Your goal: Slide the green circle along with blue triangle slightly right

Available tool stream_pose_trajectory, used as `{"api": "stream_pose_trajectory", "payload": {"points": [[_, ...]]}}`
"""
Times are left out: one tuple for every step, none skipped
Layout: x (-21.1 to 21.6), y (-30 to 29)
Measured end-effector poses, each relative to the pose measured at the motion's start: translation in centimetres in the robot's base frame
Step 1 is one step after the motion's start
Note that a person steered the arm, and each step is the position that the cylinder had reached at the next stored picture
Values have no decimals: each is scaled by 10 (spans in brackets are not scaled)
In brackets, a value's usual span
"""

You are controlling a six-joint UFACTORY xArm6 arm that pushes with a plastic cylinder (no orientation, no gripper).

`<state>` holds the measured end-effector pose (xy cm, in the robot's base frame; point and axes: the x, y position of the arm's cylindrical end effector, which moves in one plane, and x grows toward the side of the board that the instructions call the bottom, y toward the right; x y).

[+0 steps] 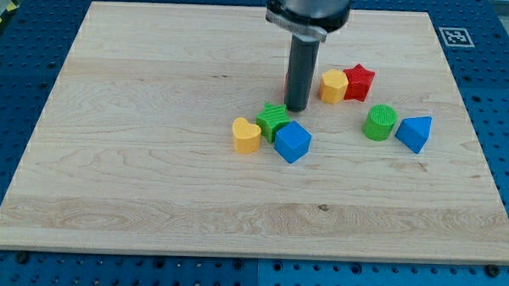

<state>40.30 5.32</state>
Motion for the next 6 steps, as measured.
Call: {"api": "stream_pose_trajectory", "payload": {"points": [[-13, 10], [21, 39], [29, 77], [28, 115], [16, 128], [21, 132]]}}
